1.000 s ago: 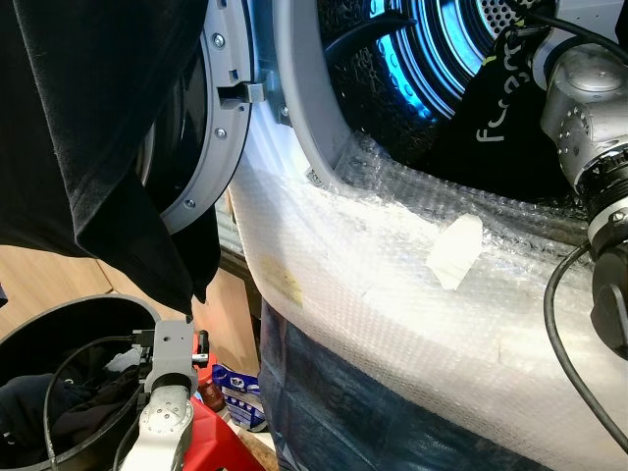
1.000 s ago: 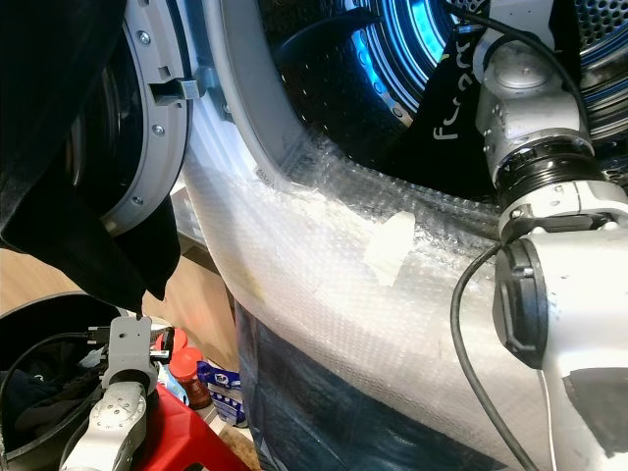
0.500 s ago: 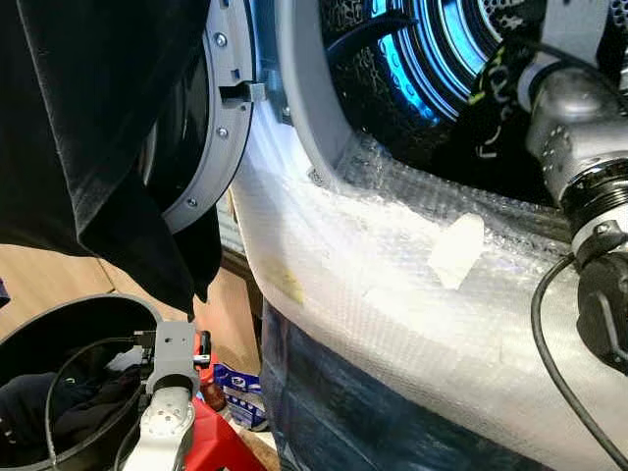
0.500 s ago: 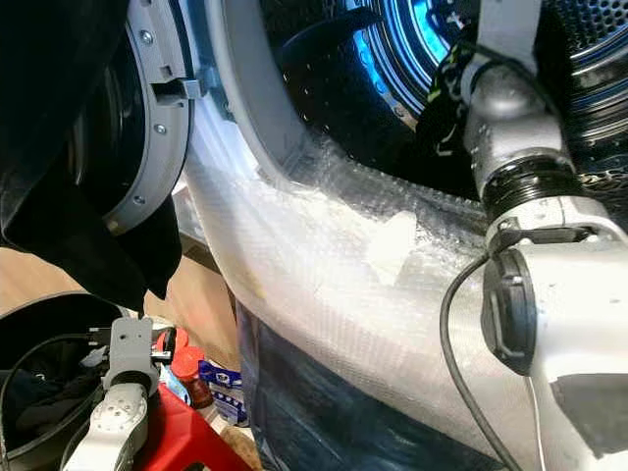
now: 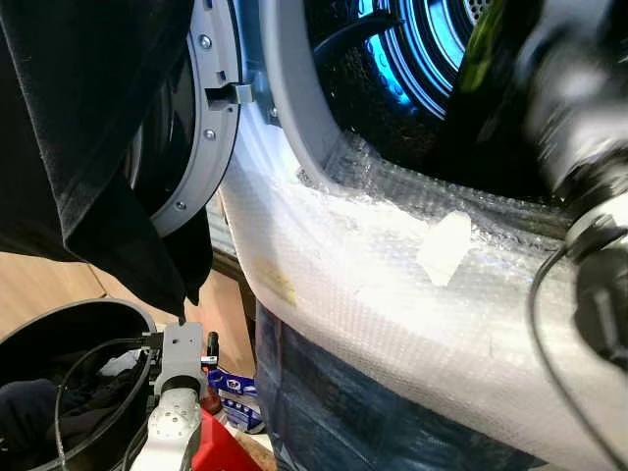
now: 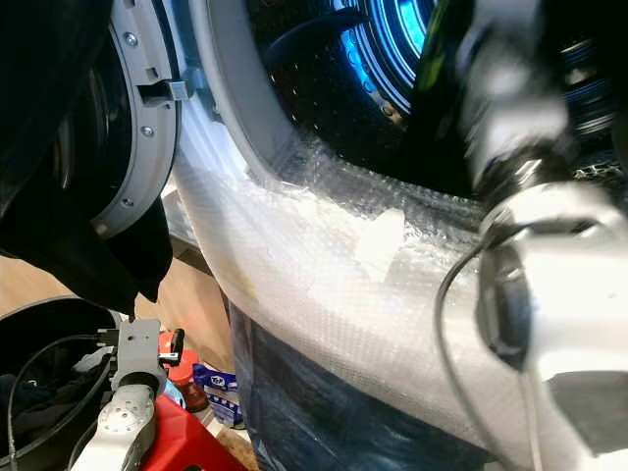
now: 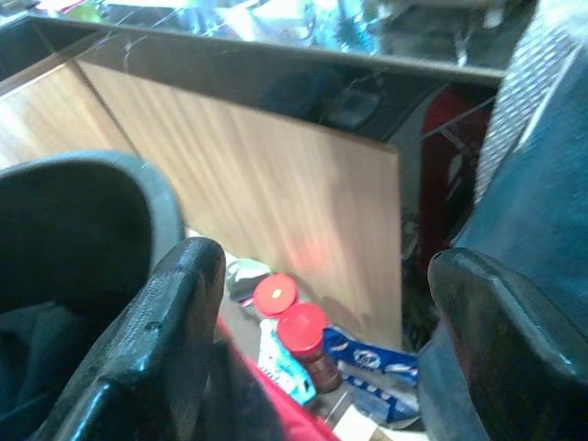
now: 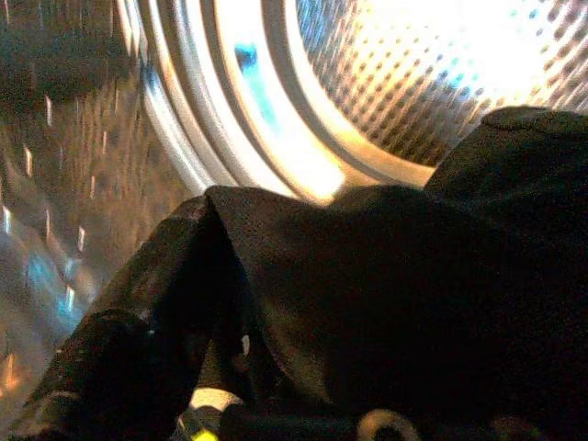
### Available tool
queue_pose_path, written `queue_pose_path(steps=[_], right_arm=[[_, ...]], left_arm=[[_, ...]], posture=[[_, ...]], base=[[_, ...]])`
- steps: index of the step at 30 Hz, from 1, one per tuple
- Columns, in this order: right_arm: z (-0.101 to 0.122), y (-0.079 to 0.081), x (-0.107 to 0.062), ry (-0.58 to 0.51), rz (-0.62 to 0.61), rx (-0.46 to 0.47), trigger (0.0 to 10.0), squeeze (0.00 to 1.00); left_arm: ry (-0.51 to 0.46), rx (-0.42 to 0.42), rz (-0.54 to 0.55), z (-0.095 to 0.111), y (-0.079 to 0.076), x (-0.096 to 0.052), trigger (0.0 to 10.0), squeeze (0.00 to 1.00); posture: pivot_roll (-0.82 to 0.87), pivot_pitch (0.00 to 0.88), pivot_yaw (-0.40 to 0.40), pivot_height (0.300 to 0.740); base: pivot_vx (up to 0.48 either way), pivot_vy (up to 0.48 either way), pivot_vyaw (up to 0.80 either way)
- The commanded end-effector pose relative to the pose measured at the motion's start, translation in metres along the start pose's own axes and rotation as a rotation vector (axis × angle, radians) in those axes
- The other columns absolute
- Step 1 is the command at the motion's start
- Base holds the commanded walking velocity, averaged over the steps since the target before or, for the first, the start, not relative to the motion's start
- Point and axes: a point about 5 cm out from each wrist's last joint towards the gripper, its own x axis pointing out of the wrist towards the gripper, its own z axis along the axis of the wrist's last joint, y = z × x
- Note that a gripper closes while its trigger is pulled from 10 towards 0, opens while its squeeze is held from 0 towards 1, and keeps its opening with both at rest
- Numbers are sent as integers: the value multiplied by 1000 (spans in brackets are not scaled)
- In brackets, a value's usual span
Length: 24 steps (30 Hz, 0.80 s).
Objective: Clothes washing
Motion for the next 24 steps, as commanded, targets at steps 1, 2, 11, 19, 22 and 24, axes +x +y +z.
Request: queue_pose_path(steps=[1,2,11,19,22,24], right_arm=[[46,-11,-3,-138,-24,42,10000,1000],[65,-20,-5,-197,-46,99,10000,1000],[90,-28,-11,-227,-27,289,10000,0],[92,-10,-36,-234,37,305,10000,0],[91,-6,-52,-253,67,317,10000,0],[75,-10,-73,-240,73,341,10000,0]], left_arm=[[20,1,-6,-3,1,-1,10000,0],[19,2,-4,-3,2,-1,10000,0],[24,5,-7,-4,1,-1,10000,0],[29,-3,-12,-6,-2,-4,10000,0],[31,-5,-11,-7,-3,-5,10000,0],[34,-8,-9,-8,-3,-6,10000,0]], posture=[[-72,0,16,740],[-78,0,19,740],[-92,0,15,740],[-104,0,3,740],[-109,0,-2,740],[-114,10,-3,740]], base=[[0,0,0],[0,0,0],[0,0,0],[0,0,0],[0,0,0],[0,0,0]])
